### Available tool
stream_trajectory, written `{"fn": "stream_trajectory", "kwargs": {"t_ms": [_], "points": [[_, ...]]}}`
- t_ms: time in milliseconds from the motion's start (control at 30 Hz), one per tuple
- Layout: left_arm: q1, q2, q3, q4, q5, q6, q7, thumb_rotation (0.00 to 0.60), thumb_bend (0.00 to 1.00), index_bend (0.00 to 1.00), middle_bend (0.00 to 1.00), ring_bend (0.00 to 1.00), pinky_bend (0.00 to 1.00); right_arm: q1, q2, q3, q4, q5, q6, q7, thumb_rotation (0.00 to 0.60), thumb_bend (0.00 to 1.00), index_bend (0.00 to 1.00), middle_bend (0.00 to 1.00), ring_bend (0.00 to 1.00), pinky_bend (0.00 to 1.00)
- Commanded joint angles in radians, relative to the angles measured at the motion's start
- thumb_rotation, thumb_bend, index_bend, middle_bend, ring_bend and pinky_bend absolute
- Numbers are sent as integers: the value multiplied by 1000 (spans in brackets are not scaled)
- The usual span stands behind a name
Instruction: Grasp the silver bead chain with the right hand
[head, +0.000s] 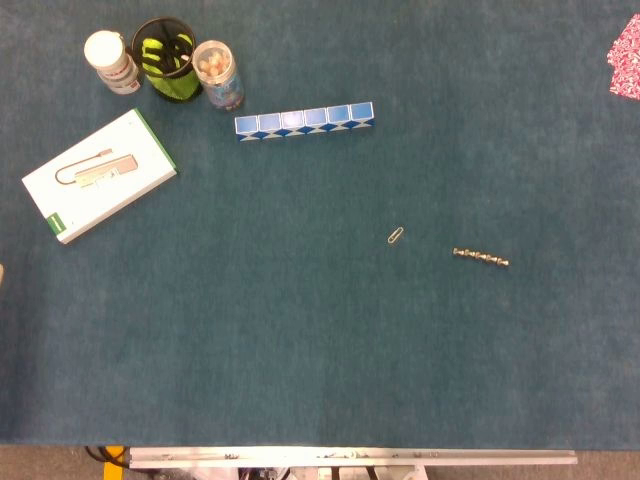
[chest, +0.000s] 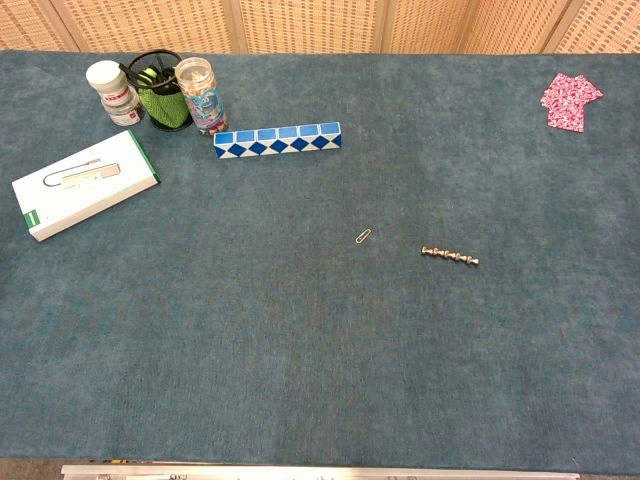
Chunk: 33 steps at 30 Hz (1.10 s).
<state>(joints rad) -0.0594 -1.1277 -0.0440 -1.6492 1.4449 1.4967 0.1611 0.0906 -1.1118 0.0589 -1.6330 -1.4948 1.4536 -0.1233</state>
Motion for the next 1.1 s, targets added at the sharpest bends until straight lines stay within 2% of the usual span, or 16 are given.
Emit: {"fn": "stream_trajectory", "kwargs": {"t_ms": [33,267,367,433,533,667,767,900,1100], "points": [[0,1,1,-5,-6,-5,4,589,239,20,71,83,44,2,1,1,-1,1,-3,-1,600,60,254,364,287,440],[1,2,3,-2,3,-1,-5,599,239,20,72,83,45,14,11,3,-17,-30,3,12,600,61,264,385,329,465],[0,6,8,-8,-2,-16,-8,599,239,20,76,83,44,29,15,1,-30,-52,-9,22,600,61,291,414,389,506],[-3,9,11,-15,-4,-26,-6,600,239,20,78,83,44,47,22,-3,-46,-66,-35,12,600,61,304,443,451,558],[-5,8,12,-18,1,-26,1,600,239,20,79,84,45,80,28,-5,-76,-81,-82,-23,600,61,332,513,563,711],[0,7,16,-18,10,-15,2,600,239,20,81,84,45,122,25,-2,-120,-85,-143,-90,600,62,422,678,739,906],[4,6,19,-11,6,-15,-3,600,239,20,82,84,45,156,18,-4,-143,-73,-203,-145,600,62,473,792,841,978],[13,4,21,-4,9,-4,-16,600,239,20,82,85,45,193,-10,-5,-161,-44,-272,-212,600,115,506,878,936,1000],[23,-4,29,14,11,2,-32,600,239,20,82,85,45,234,-74,-7,-145,-7,-332,-282,600,120,561,923,987,1000]]}}
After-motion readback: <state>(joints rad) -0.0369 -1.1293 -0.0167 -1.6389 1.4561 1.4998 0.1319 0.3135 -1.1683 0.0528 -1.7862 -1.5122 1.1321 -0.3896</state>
